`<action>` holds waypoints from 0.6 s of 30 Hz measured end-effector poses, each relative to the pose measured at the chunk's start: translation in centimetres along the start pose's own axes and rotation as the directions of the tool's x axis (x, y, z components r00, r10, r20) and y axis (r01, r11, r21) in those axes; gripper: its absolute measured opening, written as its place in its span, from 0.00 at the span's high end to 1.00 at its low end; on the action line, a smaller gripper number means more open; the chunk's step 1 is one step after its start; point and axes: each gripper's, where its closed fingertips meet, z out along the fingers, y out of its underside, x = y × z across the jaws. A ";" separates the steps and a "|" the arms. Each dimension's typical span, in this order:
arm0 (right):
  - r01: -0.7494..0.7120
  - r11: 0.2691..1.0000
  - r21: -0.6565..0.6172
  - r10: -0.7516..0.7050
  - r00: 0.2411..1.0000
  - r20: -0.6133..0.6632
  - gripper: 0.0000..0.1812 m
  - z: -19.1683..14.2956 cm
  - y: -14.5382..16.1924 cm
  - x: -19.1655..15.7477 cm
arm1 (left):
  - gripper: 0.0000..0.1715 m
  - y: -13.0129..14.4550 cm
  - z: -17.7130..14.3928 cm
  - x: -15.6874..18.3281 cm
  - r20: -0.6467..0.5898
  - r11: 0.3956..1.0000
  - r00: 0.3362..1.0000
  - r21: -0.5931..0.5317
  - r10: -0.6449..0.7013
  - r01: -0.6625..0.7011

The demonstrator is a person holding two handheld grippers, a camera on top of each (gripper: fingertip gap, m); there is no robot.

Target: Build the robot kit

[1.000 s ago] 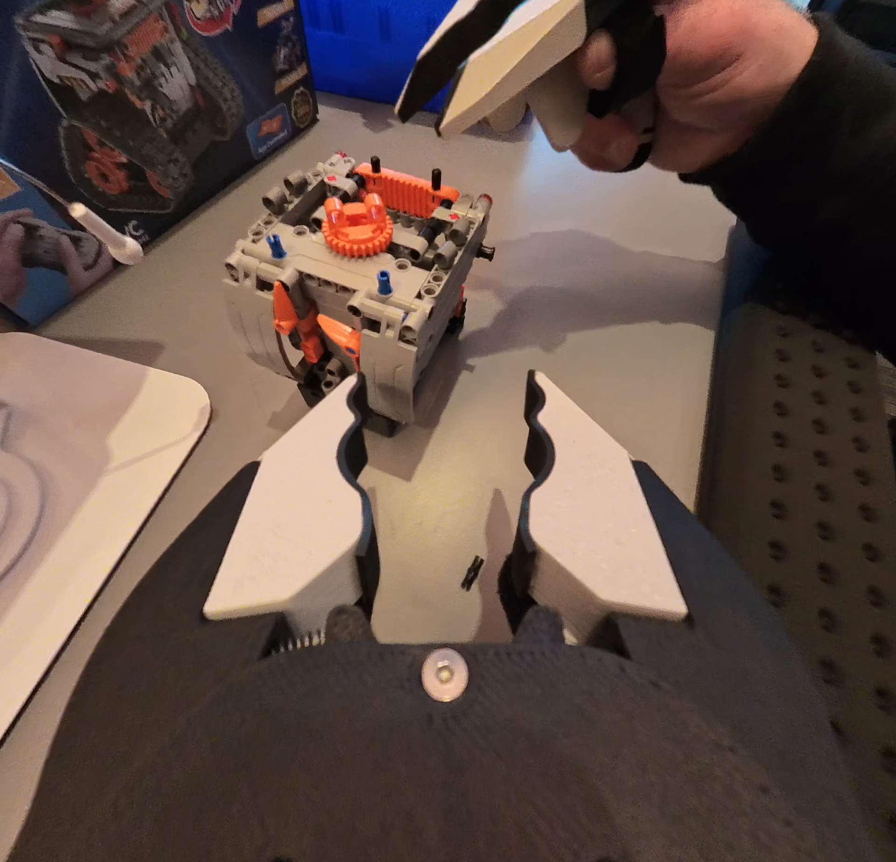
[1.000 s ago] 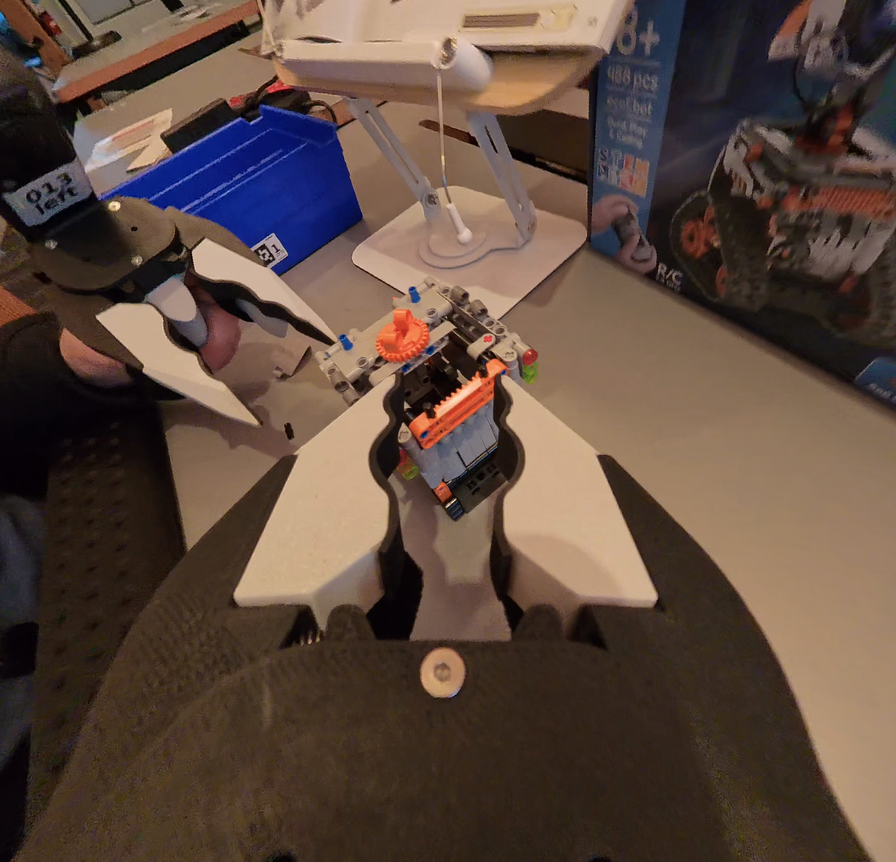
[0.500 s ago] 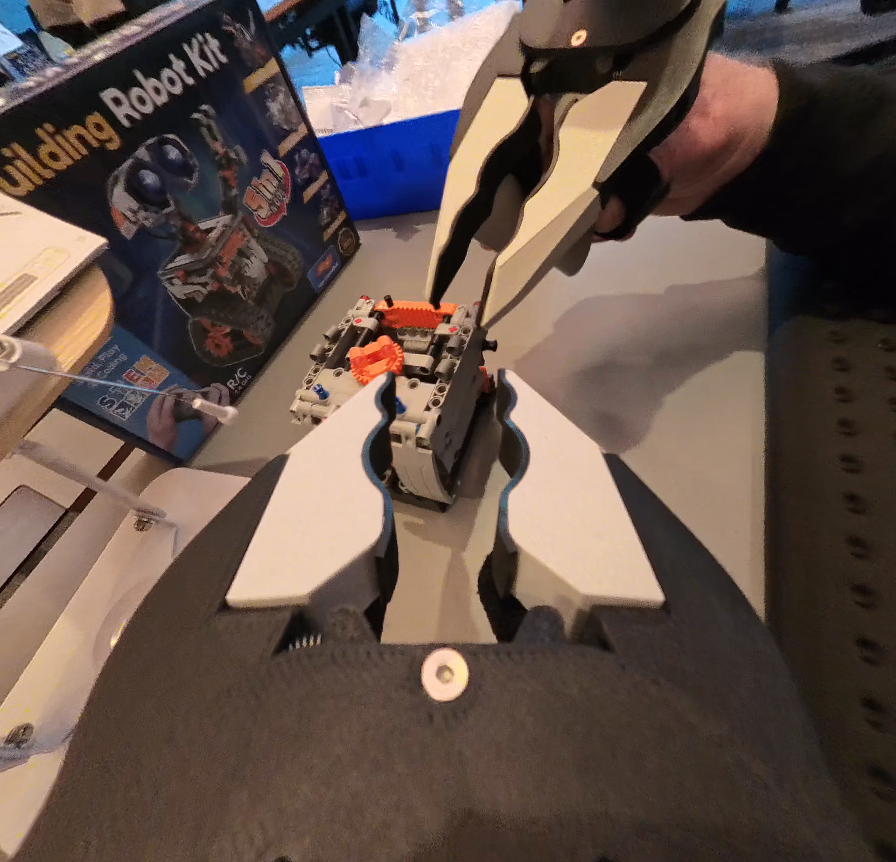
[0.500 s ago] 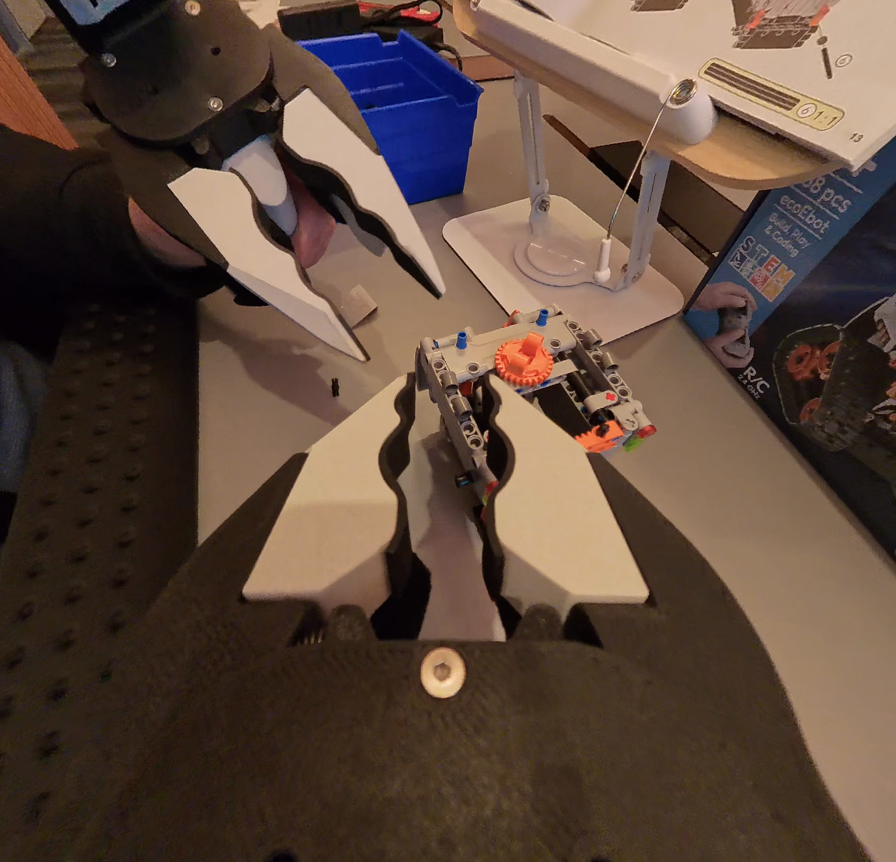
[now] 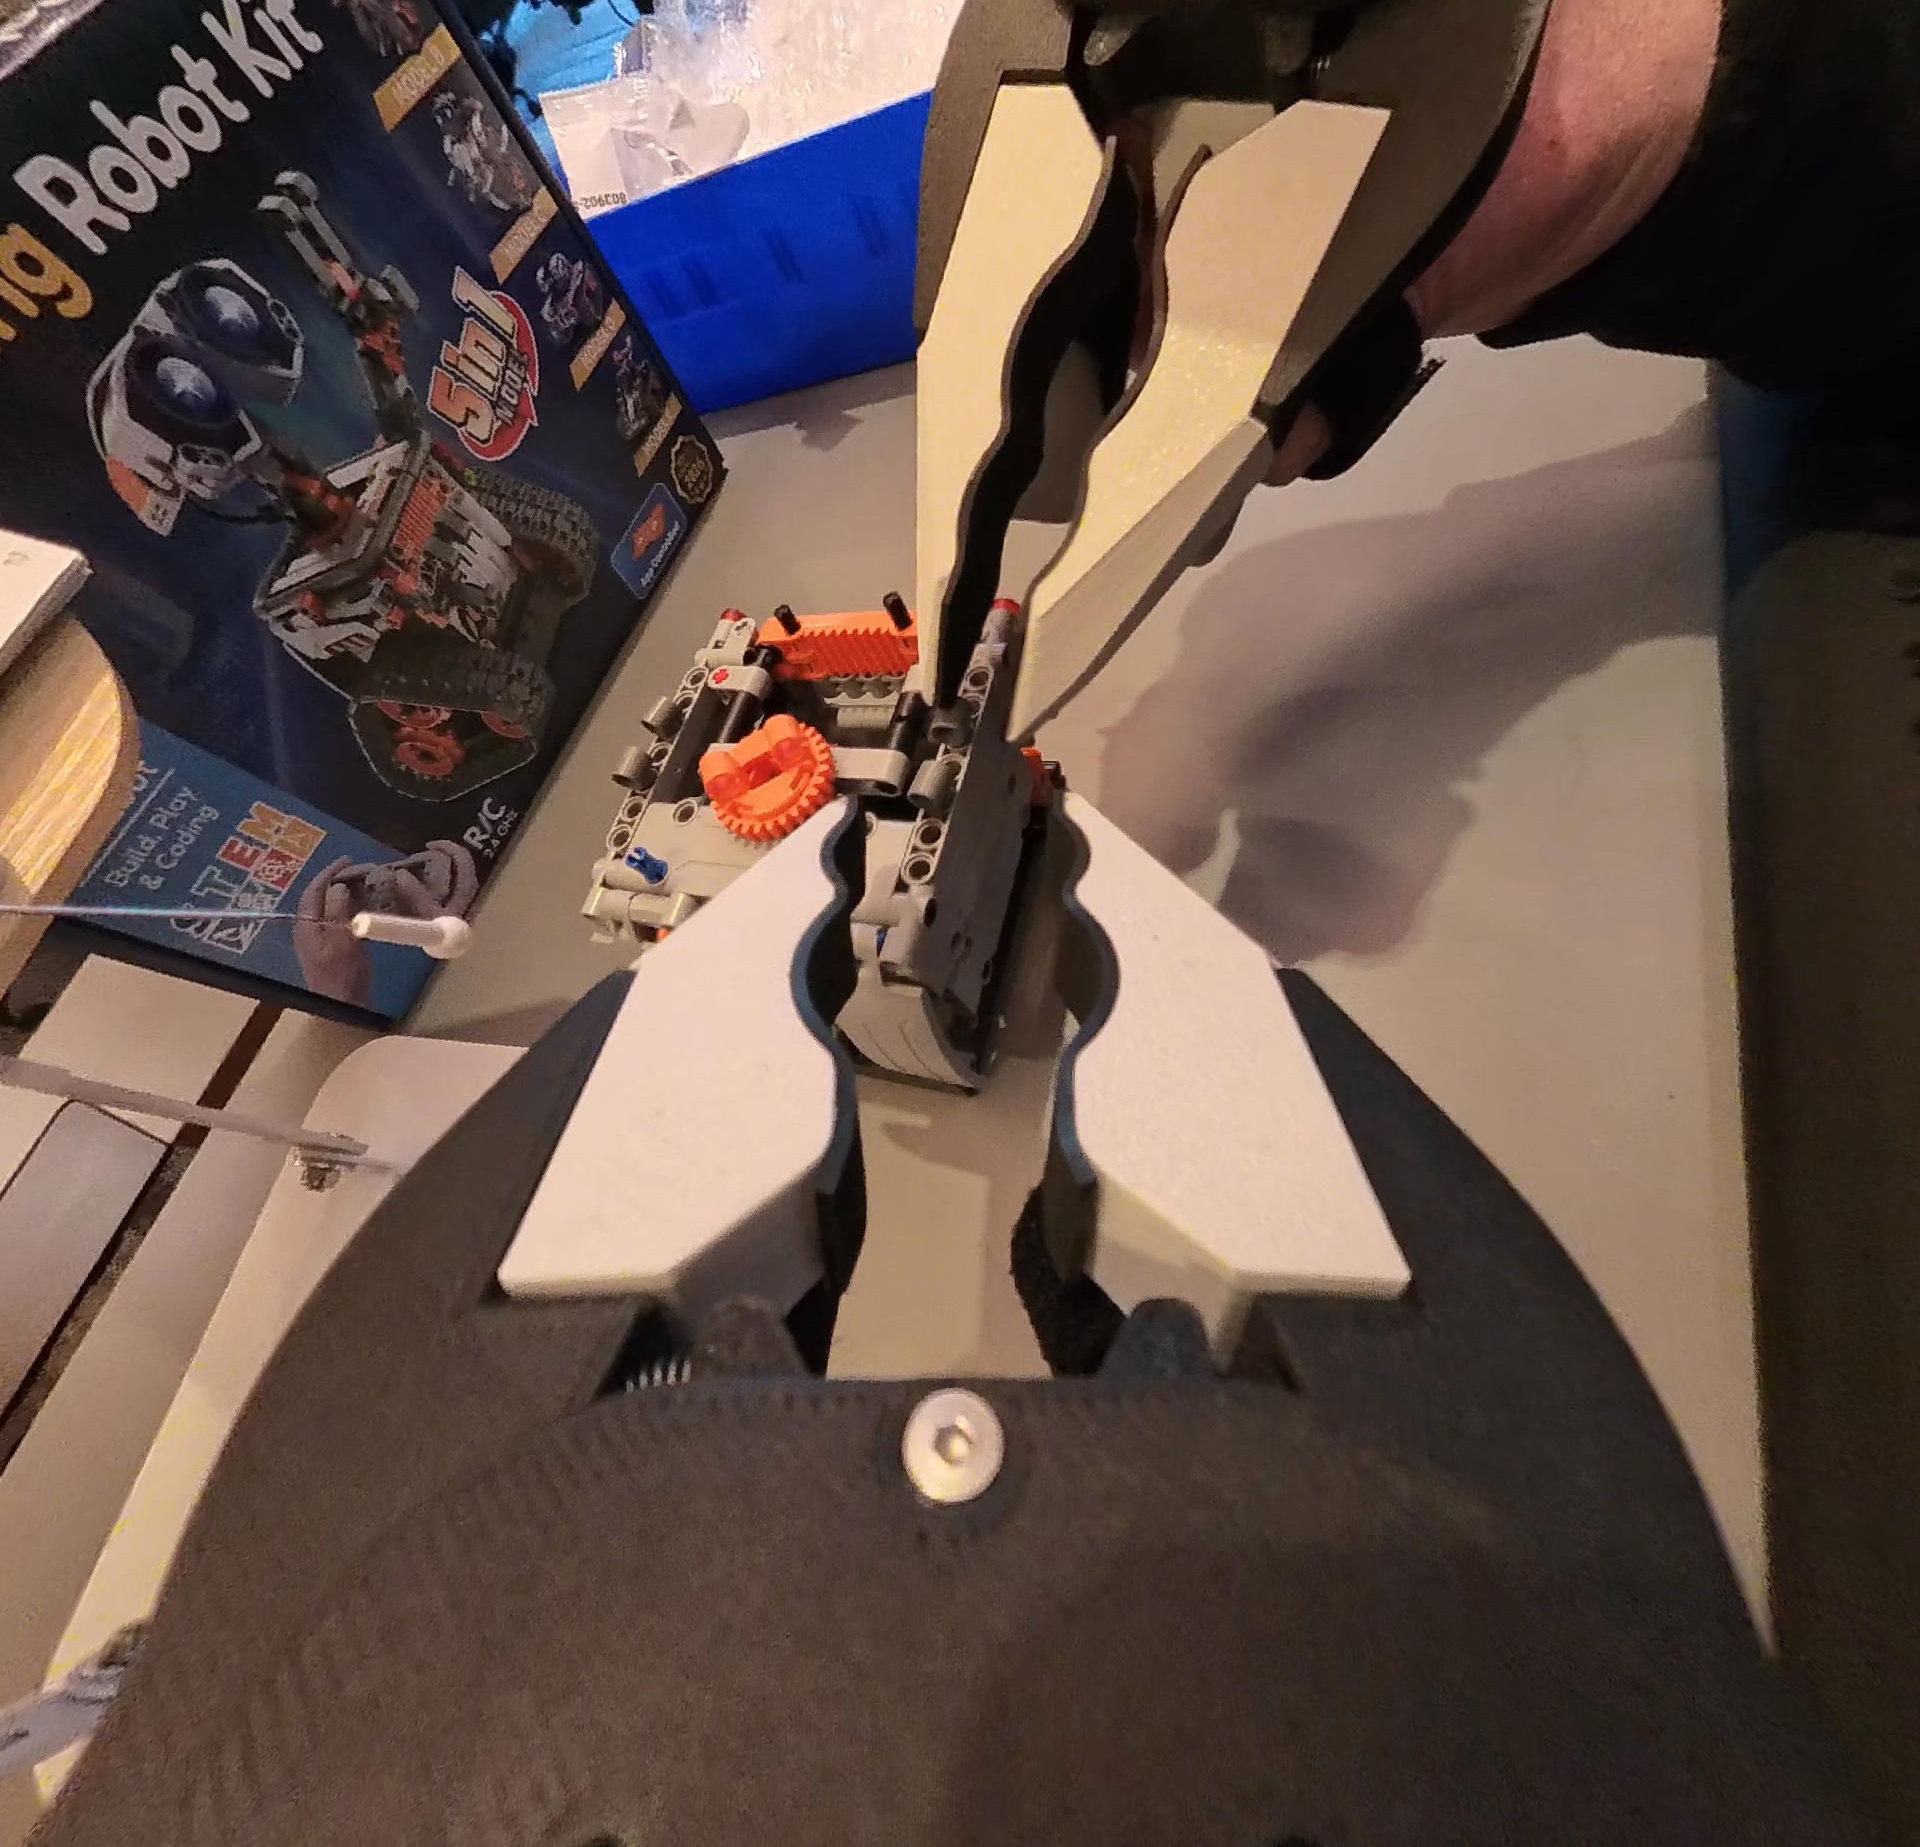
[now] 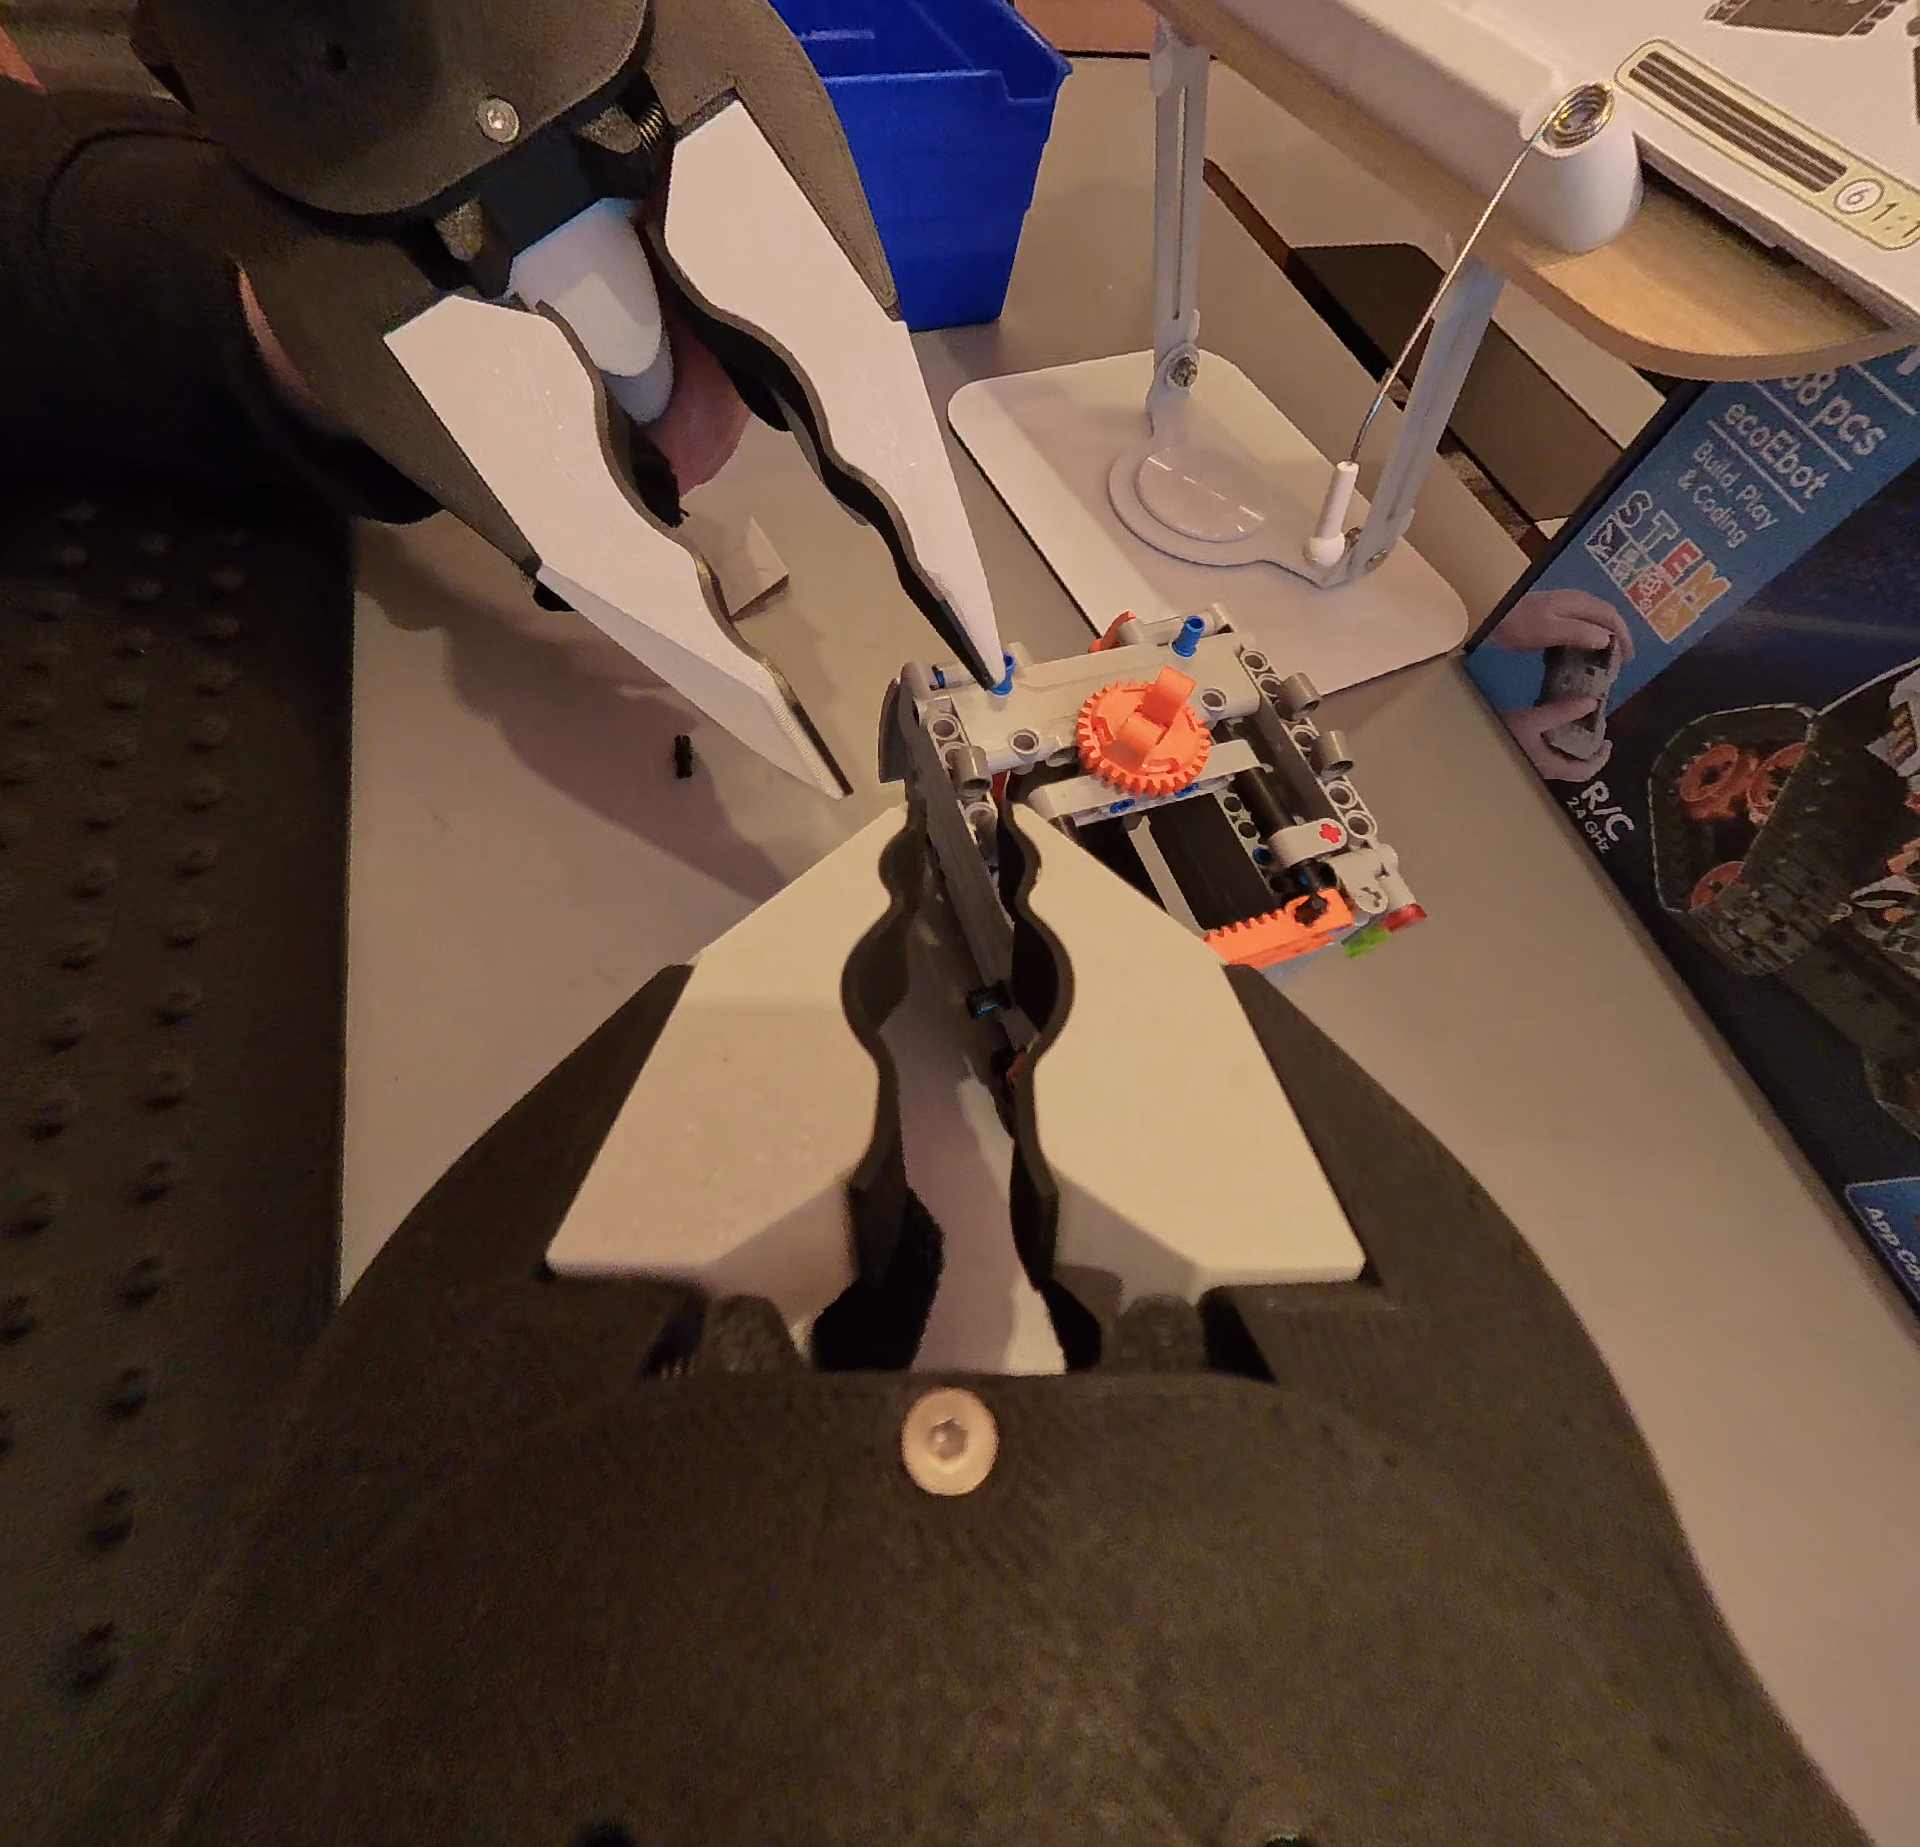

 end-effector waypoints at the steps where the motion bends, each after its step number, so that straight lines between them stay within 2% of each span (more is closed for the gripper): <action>1: -0.003 1.000 0.001 0.003 1.000 0.000 0.94 0.0 0.0 0.0 | 0.83 0.0 0.1 0.0 -0.001 1.000 1.000 -0.003 0.003 -0.003; 12: -0.014 1.000 -0.016 0.014 1.000 -0.019 0.97 0.2 0.7 0.8 | 0.95 0.1 1.7 -0.4 -0.011 0.999 0.999 -0.040 -0.038 0.037; 18: -0.026 0.999 -0.018 0.025 0.999 -0.028 0.97 0.3 0.6 0.9 | 0.96 0.2 1.7 -0.7 -0.015 0.993 0.994 -0.045 -0.113 0.112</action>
